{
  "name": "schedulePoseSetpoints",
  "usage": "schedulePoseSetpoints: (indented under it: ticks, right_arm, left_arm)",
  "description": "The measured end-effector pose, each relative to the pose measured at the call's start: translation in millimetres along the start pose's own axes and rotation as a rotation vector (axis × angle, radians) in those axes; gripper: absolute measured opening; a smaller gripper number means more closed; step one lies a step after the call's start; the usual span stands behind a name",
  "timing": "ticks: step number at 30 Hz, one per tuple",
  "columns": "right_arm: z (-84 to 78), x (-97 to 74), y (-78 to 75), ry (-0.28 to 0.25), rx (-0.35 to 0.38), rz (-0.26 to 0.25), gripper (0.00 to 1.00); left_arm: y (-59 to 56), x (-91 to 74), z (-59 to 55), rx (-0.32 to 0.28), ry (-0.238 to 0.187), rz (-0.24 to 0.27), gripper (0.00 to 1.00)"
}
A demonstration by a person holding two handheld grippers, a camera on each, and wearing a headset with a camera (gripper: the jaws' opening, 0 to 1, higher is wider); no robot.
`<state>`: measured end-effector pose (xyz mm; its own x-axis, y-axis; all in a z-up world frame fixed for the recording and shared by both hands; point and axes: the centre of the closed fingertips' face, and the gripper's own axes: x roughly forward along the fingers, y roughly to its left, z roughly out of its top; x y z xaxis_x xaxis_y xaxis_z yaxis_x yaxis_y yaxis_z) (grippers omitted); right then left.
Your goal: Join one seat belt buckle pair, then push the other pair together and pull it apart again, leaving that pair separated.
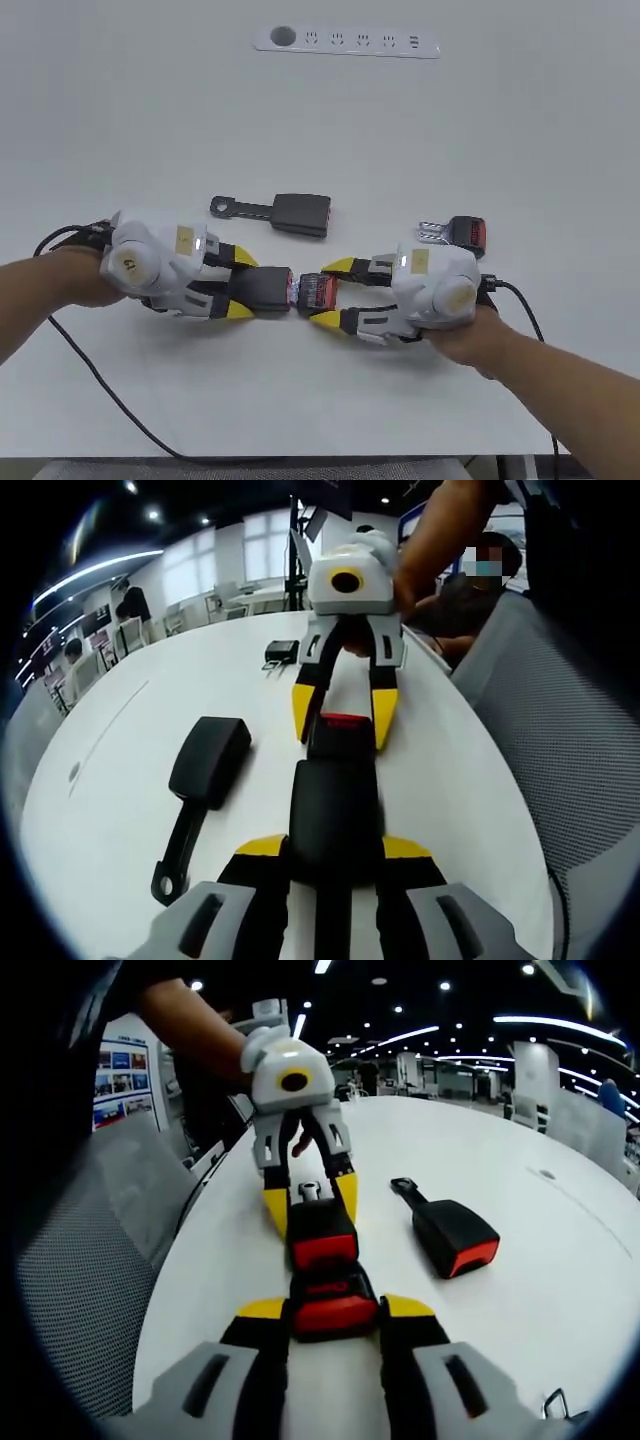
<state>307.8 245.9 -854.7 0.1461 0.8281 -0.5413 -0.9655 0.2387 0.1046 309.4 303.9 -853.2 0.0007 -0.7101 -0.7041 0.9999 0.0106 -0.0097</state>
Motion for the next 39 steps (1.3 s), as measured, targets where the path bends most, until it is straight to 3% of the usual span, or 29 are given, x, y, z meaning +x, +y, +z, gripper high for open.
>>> schedulePoseSetpoints:
  ticks: [1, 4, 7, 8, 11, 13, 16, 18, 21, 25, 31, 39]
  right_arm:
    - [-4.1, 0.7, -0.8, 0.036, -0.008, -0.016, 0.37]
    - [2.4, 3.8, 3.2, 0.044, 0.016, -0.016, 0.43]
    - [7.7, 1.0, 2.5, 0.04, 0.059, -0.035, 0.67]
    - [13.1, -1.0, 2.4, 0.015, 0.052, -0.039, 0.69]
    - [20.5, -7.9, 0.0, -0.004, 0.053, -0.057, 0.72]
    - [21.8, -13.7, -2.5, -0.003, 0.074, -0.065, 0.77]
    - [19.4, -23.0, -6.4, 0.004, 0.119, -0.09, 0.8]
    - [15.9, -28.5, -10.0, 0.014, 0.132, -0.111, 0.85]
    - [15.0, -40.0, -13.4, 0.014, 0.141, -0.129, 0.86]
    - [12.1, -57.1, -23.5, 0.026, 0.136, -0.151, 0.86]
    - [7.1, -86.4, -50.1, 0.01, 0.137, -0.203, 0.87]
    - [-9.5, -129.6, -85.6, 0.039, 0.121, -0.265, 0.9]
  left_arm:
    - [0.8, -0.1, -0.1, -0.006, 0.005, 0.004, 0.34]
    - [3.0, 0.3, -1.9, -0.028, 0.016, 0.019, 0.36]
    - [3.2, 0.8, -0.4, -0.044, 0.047, 0.036, 0.39]
    - [1.1, 0.7, -1.2, -0.041, 0.063, 0.03, 0.4]
    - [3.3, -1.9, 3.3, -0.102, 0.039, 0.053, 0.52]
    - [7.1, -8.0, 9.7, -0.088, 0.02, 0.078, 0.63]
    - [9.5, -10.3, 9.7, -0.098, 0.031, 0.1, 0.63]
    - [11.8, -13.8, 15.7, -0.094, 0.011, 0.112, 0.66]
    - [21.7, -21.3, 27.0, -0.119, -0.015, 0.158, 0.67]
    - [31.8, -30.1, 42.9, -0.144, -0.054, 0.179, 0.69]
    - [47.5, -39.6, 53.9, -0.12, -0.051, 0.208, 0.69]
    - [71.6, -47.2, 62.6, -0.107, -0.04, 0.223, 0.69]
